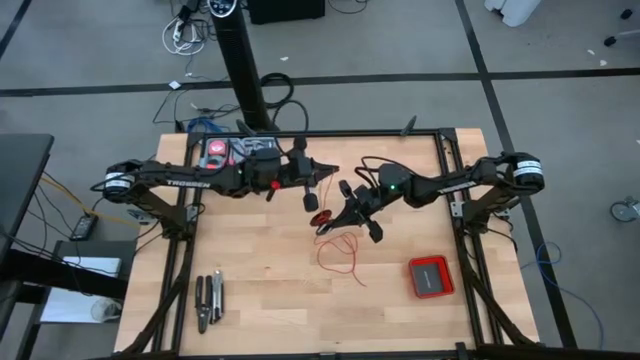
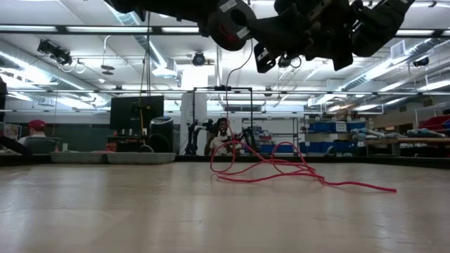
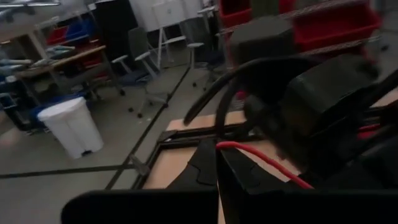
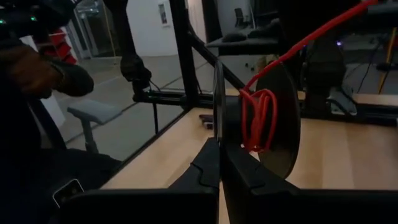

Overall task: Coil cords
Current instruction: Coil the red wire onto the spool

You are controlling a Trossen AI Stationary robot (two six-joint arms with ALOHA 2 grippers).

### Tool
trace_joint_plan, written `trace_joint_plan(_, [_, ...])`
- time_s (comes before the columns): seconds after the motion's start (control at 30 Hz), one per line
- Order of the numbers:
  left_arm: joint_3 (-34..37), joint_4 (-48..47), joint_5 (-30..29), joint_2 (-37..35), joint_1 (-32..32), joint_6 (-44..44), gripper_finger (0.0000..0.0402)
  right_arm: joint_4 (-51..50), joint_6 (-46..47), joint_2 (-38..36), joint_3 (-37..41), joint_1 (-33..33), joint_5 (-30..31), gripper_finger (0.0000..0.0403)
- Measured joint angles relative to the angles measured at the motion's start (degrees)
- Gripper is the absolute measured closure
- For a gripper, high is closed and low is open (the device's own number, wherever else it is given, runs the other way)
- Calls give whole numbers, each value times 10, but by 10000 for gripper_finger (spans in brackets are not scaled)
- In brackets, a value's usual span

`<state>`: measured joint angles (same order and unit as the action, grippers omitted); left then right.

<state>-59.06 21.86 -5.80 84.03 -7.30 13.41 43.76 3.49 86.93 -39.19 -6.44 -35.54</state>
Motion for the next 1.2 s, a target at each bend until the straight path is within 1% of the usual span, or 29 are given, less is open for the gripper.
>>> trace_joint_plan(0.13, [-17,-27,54,0,-19,-33,401,-13,-23,1,0,-7,-6,403])
trace_joint_plan(0.23, [-32,-73,85,0,-40,-63,401,-32,-48,1,0,-13,8,403])
trace_joint_plan(0.43, [-52,-133,91,0,-69,-89,401,-50,-82,1,0,-28,49,403])
trace_joint_plan(0.53, [-62,-144,91,0,-74,-94,401,-53,-84,1,-1,-36,53,403])
trace_joint_plan(0.63, [-73,-167,91,0,-73,-93,401,-129,-89,1,-32,-39,54,403])
trace_joint_plan(0.77, [-78,-172,92,0,-73,-94,401,-259,-138,1,-98,-35,64,403])
trace_joint_plan(0.87, [-78,-173,98,0,-73,-107,401,-292,-159,1,-130,-29,62,403])
trace_joint_plan(1.07, [-79,-175,142,0,-74,-131,401,-380,-186,0,-167,-29,43,403])
trace_joint_plan(1.2, [-79,-179,160,0,-73,-139,401,-382,-209,-1,-170,-22,33,403])
